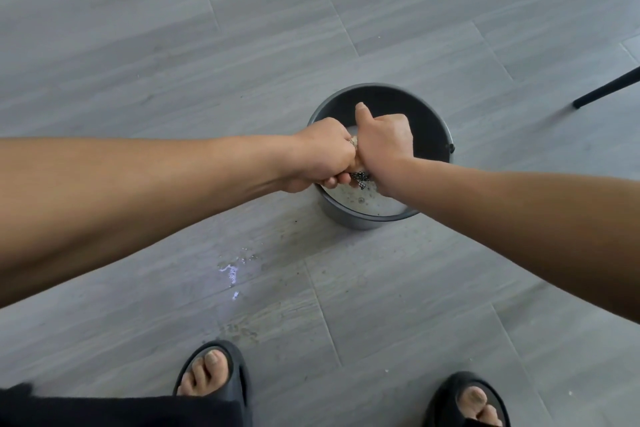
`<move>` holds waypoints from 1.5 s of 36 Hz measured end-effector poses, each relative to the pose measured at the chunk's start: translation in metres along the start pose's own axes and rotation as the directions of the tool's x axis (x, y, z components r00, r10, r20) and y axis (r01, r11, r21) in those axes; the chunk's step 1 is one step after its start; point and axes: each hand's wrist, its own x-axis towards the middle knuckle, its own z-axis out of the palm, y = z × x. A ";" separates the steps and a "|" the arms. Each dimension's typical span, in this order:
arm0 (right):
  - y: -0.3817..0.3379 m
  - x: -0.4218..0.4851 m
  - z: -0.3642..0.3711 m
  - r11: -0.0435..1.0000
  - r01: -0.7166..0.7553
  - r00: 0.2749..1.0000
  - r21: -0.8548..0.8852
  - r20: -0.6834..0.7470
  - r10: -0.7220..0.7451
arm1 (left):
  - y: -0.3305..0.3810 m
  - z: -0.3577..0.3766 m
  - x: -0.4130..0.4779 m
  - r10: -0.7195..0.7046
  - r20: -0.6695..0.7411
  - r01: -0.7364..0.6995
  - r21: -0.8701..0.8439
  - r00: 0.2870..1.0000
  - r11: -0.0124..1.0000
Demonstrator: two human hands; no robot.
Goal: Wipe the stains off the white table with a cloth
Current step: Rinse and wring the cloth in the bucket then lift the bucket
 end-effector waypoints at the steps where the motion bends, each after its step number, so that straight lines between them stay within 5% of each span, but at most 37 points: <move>1: 0.000 0.003 0.000 1.000 0.001 1.000 -0.023 -0.003 -0.001 | 0.000 -0.001 0.000 -0.003 -0.003 0.003 -0.009 1.000 1.000; 8: 0.017 0.021 -0.015 0.982 0.022 1.000 -0.185 -0.009 -0.024 | 0.003 0.008 -0.006 0.024 0.078 -0.026 0.024 0.997 0.999; 15: 0.009 0.033 -0.012 0.960 0.068 0.997 -0.272 -0.003 -0.072 | 0.005 0.002 0.004 -0.006 -0.029 0.010 0.127 1.000 0.992; 21: 0.017 0.036 -0.010 0.971 -0.021 0.981 -0.237 0.184 0.067 | 0.001 -0.004 0.010 0.004 -0.091 0.025 0.317 0.996 0.948; 24: 0.016 0.033 -0.018 0.955 -0.295 0.828 -0.008 0.496 0.260 | -0.001 -0.009 0.014 0.012 -0.115 0.030 0.358 0.993 0.933; 26: 0.016 0.029 -0.026 0.936 -0.351 0.643 -0.014 0.723 0.252 | 0.001 -0.009 0.015 0.030 -0.107 0.013 0.378 0.994 0.926; 28: 0.016 0.029 -0.031 0.933 -0.360 0.541 -0.004 0.814 0.213 | 0.002 -0.009 0.016 0.020 -0.077 0.013 0.415 0.997 0.910; 29: 0.018 0.032 -0.029 0.947 -0.321 0.571 -0.005 0.796 0.198 | 0.004 -0.009 0.017 0.005 -0.057 0.020 0.431 0.998 0.902; 32: 0.025 0.050 -0.015 0.970 -0.073 0.834 -0.231 0.519 0.186 | 0.008 -0.011 0.021 -0.026 -0.015 0.030 0.456 1.000 0.889; 34: 0.033 0.061 -0.004 0.787 0.151 0.934 -0.598 0.347 0.085 | 0.010 -0.011 0.023 -0.029 -0.007 0.029 0.459 1.000 0.888; 35: 0.036 0.063 -0.001 0.678 0.241 0.929 -0.694 0.366 0.045 | 0.011 -0.011 0.023 -0.030 -0.005 0.029 0.464 1.000 0.885; 39: 0.044 0.055 0.015 0.408 0.472 0.770 -0.781 0.591 0.241 | 0.011 -0.011 0.022 -0.037 0.004 0.031 0.485 0.999 0.874; 42: 0.043 0.048 0.017 0.267 0.546 0.780 -0.794 0.598 0.185 | 0.009 -0.012 0.021 -0.027 0.002 0.022 0.499 1.000 0.866; 44: 0.036 0.048 0.016 0.273 0.535 0.809 -0.799 0.578 0.105 | 0.007 -0.012 0.021 -0.015 -0.008 0.017 0.494 1.000 0.870; 47: 0.014 0.045 0.011 0.339 0.555 0.731 -0.760 0.640 0.238 | 0.006 -0.013 0.023 0.017 -0.026 -0.002 0.489 1.000 0.873; 51: -0.025 0.035 -0.027 0.599 0.528 0.718 -0.602 0.693 0.063 | 0.009 -0.014 0.024 0.053 0.016 -0.054 0.501 0.998 0.864; 54: -0.037 0.025 -0.064 0.873 0.330 0.646 -0.360 0.761 0.070 | 0.010 -0.014 0.022 0.072 0.060 -0.090 0.429 0.996 0.899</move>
